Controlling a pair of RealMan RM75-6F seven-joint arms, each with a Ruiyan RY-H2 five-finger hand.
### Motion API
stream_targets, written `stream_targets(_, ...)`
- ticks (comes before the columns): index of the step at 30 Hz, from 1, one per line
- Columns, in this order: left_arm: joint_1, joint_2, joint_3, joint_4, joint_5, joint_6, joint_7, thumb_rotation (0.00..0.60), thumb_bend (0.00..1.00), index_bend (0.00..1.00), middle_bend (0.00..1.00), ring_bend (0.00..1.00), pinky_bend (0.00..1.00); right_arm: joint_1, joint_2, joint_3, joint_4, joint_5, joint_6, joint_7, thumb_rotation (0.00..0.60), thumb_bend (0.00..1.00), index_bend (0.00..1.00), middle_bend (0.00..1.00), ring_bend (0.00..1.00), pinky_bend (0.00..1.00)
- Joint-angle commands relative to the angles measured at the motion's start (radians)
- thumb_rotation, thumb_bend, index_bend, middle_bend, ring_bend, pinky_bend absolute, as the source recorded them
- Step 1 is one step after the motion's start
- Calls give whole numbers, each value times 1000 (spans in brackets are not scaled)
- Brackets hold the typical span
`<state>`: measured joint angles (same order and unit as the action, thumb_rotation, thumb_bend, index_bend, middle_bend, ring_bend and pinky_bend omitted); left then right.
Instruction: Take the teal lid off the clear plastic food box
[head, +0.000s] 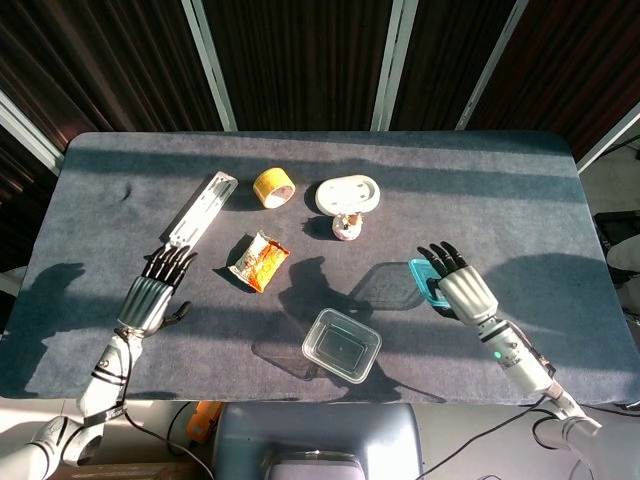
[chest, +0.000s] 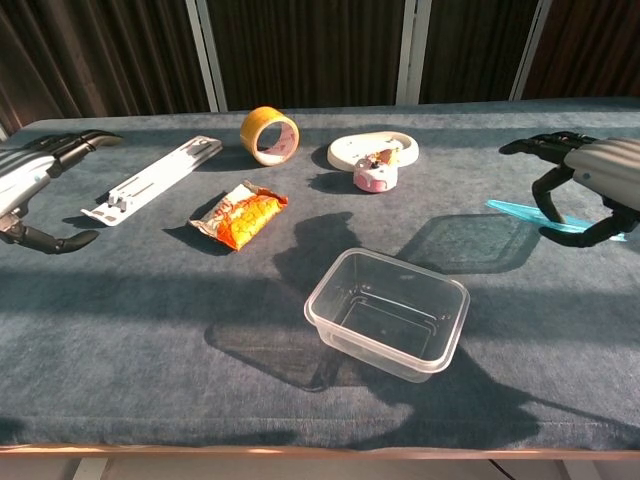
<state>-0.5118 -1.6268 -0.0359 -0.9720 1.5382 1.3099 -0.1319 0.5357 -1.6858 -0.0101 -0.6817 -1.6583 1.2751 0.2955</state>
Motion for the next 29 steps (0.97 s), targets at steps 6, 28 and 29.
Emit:
stream_targets(6,55,123,41,-141,-40,-61,11,600,275,0,0,0,0,-31,151,-79,-264,-10,-75,-105,600,110,0,0,0,0)
stream_targets(28,389,389,117,-526,29,343,238,600,292,0,0,0,0,-453,563,-17,-884,263,350,-410,600,83,0,0,0,0)
stream_targets(29,388,389,117,-526,32,334,236,600,291,0,0,0,0,-456,566,-15,-881,257,347,-404,600,84,0,0,0,0)
